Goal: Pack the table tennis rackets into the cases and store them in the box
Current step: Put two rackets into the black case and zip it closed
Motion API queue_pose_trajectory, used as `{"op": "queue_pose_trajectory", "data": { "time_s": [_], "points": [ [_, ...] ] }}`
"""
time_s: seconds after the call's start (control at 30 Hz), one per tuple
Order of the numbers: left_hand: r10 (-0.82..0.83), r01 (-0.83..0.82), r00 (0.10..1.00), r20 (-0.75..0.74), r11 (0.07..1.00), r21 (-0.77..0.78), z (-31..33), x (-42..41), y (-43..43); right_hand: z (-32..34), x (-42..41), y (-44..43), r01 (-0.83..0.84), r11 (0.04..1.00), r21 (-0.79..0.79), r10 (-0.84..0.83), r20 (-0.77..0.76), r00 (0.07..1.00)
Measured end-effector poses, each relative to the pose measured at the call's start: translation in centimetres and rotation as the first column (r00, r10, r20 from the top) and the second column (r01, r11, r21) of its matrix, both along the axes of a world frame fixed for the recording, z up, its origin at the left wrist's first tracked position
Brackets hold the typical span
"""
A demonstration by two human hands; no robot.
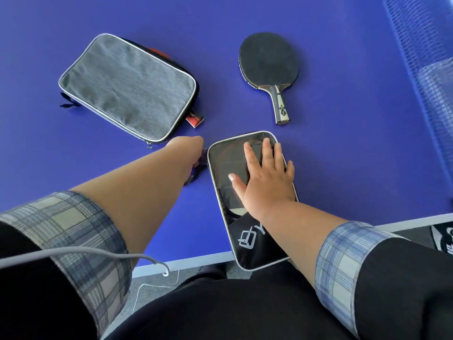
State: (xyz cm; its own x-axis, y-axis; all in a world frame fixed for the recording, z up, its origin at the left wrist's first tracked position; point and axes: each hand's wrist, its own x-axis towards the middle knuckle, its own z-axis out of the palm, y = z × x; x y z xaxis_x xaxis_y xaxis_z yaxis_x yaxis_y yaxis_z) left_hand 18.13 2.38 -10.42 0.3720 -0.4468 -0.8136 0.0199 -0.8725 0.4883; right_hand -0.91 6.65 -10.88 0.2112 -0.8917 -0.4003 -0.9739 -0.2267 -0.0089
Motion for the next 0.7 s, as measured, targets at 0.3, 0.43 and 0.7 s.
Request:
{"op": "queue_pose_trajectory", "data": {
  "time_s": [0.3,0.43,0.7],
  "points": [
    [-0.057,0.062,0.997,-0.047,0.991,0.115,2.9,-2.2,7.3,4.2,-3.2,-1.0,0.33,0.903,0.275,-0.42,0.405,0.812],
    [-0.062,0.089,0.972,-0.227,0.99,0.111,2.7,-4.9,10.1,4.3,-5.1,1.6,0.571,0.681,0.458,-0.725,0.311,0.615],
    [-0.081,0.087,0.976,-0.203,0.996,0.02,3.3,-7.1,9.2,5.5,-6.5,1.2,0.532,0.642,0.552,-0.765,0.411,0.496]
  ]
}}
